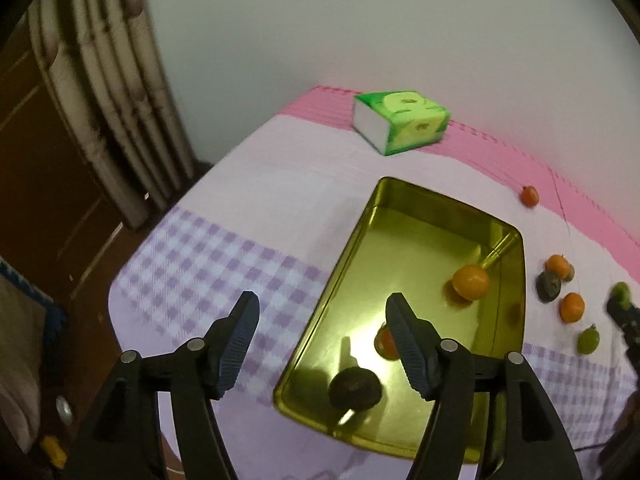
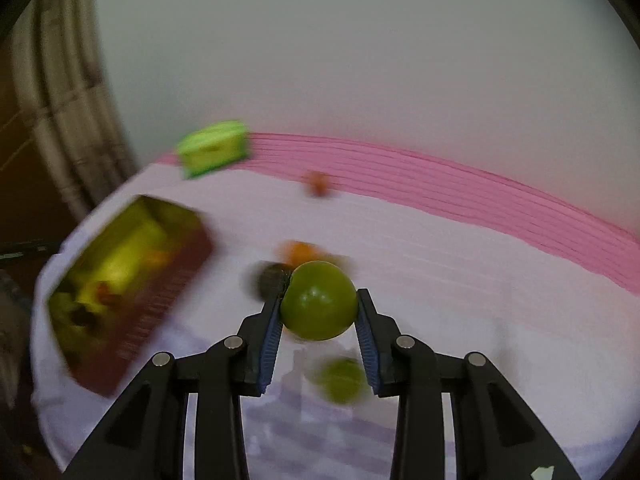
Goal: Organize fruits
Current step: 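Carry the red tomato into the tin and open the left tool, then lower the green tomato into the tin and open the right tool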
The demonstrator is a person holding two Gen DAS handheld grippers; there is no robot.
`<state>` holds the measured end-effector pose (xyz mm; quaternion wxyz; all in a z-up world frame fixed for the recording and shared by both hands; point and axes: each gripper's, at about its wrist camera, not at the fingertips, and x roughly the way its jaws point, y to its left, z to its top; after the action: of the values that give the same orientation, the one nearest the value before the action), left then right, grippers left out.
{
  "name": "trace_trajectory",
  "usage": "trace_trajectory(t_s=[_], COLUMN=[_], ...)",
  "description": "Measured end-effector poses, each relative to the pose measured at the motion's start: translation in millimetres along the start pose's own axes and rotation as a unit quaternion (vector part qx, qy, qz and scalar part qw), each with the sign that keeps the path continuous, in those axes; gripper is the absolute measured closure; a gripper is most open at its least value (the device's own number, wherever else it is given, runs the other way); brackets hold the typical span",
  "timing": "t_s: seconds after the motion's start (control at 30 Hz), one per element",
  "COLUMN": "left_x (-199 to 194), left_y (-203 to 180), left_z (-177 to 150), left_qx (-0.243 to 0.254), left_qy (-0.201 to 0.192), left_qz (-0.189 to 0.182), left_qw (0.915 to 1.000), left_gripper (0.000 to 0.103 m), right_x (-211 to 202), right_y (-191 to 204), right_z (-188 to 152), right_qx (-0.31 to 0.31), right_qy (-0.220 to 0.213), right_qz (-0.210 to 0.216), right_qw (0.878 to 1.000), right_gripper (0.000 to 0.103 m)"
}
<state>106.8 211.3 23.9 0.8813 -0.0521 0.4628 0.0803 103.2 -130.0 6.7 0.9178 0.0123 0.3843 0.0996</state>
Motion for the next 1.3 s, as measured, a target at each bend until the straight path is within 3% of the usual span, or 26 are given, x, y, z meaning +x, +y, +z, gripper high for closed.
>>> trace_trajectory(t_s=[0.2, 0.4, 0.63, 1.03, 1.3], left_x=[3, 10, 13, 18, 12], left_y=[20, 30, 23, 17, 12], left_z=[-5, -8, -11, -13, -11], left_qx=[-0.046, -0.069, -0.057, -0.047, -0.038], left_qy=[0.016, 0.024, 0.027, 0.056, 0.043], left_qz=[-0.022, -0.011, -0.001, 0.001, 0.003], left_qw=[0.9986, 0.9972, 0.998, 0.9973, 0.9983], left_gripper=[0.036, 0.036, 0.036, 0.036, 0.036], right_x=[26, 62, 88, 98, 99], right_y=[95, 162, 181, 189, 191], right_z=[18, 20, 10, 4, 2], right_qx=[-0.044, -0.111, -0.131, -0.145, -0.145], right_qy=[0.017, 0.057, 0.088, 0.099, 0.101], right_qz=[0.091, 0.107, 0.095, 0.086, 0.087], right_qw=[0.995, 0.986, 0.983, 0.981, 0.98], right_gripper=[0.07, 0.07, 0.07, 0.068, 0.068])
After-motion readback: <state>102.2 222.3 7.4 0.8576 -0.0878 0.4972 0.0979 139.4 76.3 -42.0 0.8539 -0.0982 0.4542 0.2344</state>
